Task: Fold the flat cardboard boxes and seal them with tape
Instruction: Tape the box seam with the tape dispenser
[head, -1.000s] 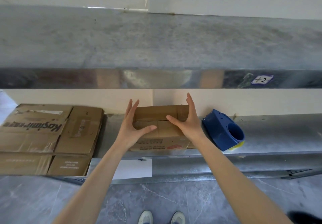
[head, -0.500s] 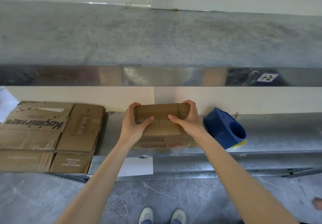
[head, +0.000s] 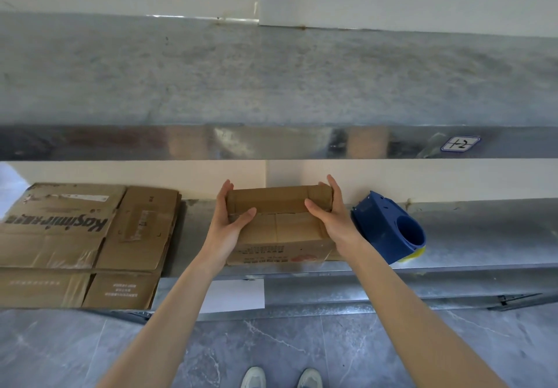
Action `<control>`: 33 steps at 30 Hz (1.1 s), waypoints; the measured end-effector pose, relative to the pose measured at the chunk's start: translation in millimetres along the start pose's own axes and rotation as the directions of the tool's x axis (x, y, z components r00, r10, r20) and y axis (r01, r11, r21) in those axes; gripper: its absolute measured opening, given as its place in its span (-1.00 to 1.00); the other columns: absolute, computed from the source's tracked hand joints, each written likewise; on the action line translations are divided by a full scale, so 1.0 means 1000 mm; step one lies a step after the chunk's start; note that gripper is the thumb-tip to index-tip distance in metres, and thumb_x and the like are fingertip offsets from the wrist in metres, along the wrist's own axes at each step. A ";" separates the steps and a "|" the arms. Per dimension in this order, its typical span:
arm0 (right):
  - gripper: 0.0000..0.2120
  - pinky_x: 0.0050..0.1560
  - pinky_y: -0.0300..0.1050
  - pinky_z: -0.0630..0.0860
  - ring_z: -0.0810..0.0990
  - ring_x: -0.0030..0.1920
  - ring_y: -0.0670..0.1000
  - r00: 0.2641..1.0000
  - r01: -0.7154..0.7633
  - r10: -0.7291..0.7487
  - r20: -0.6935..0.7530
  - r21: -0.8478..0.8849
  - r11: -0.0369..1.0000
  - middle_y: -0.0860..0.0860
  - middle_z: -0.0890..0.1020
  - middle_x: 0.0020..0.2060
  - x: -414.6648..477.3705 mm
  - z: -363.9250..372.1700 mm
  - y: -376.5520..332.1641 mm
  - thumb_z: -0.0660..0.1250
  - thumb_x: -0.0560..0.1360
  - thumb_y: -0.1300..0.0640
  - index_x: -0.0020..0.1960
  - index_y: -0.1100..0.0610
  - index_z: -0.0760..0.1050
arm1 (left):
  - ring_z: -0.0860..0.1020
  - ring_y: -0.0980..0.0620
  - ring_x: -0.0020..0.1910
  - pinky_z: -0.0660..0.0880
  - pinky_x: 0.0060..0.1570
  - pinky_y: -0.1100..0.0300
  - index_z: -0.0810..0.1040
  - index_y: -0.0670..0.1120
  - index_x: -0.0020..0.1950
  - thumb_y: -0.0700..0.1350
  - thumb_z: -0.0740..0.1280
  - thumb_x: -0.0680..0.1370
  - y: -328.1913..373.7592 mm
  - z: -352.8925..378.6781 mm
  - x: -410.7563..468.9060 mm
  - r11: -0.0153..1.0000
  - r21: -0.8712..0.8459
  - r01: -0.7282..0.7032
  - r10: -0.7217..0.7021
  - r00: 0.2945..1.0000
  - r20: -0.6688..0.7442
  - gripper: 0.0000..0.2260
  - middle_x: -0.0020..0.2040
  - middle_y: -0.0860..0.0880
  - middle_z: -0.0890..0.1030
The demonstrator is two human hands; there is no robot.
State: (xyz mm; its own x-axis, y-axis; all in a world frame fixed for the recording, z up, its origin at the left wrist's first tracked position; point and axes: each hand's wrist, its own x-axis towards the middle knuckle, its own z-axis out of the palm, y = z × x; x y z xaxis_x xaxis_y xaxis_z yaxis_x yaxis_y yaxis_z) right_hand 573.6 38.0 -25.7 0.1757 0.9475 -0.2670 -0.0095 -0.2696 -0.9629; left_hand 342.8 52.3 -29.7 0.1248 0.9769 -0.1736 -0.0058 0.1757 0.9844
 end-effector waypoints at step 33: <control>-0.74 -0.07 -0.13 0.51 0.48 0.10 -0.01 0.984 -0.020 0.010 -0.177 -0.054 0.998 -0.07 0.46 0.21 0.001 0.016 -0.010 0.17 0.67 0.04 0.07 -0.38 0.32 | 0.42 0.05 0.25 0.47 0.23 0.07 0.30 0.19 0.26 0.02 0.53 0.43 -0.005 -0.002 -0.003 0.913 0.395 -0.104 0.216 0.944 -0.251 -0.47 0.27 0.09 0.37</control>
State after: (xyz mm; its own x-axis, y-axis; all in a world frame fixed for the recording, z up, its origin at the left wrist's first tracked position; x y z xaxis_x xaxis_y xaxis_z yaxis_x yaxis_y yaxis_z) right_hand 558.5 44.1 -16.9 0.3468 0.8996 -0.2653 0.0402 -0.2969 -0.9541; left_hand 340.8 49.0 -33.9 -0.1324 0.9903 0.0419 0.3732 0.0107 0.9277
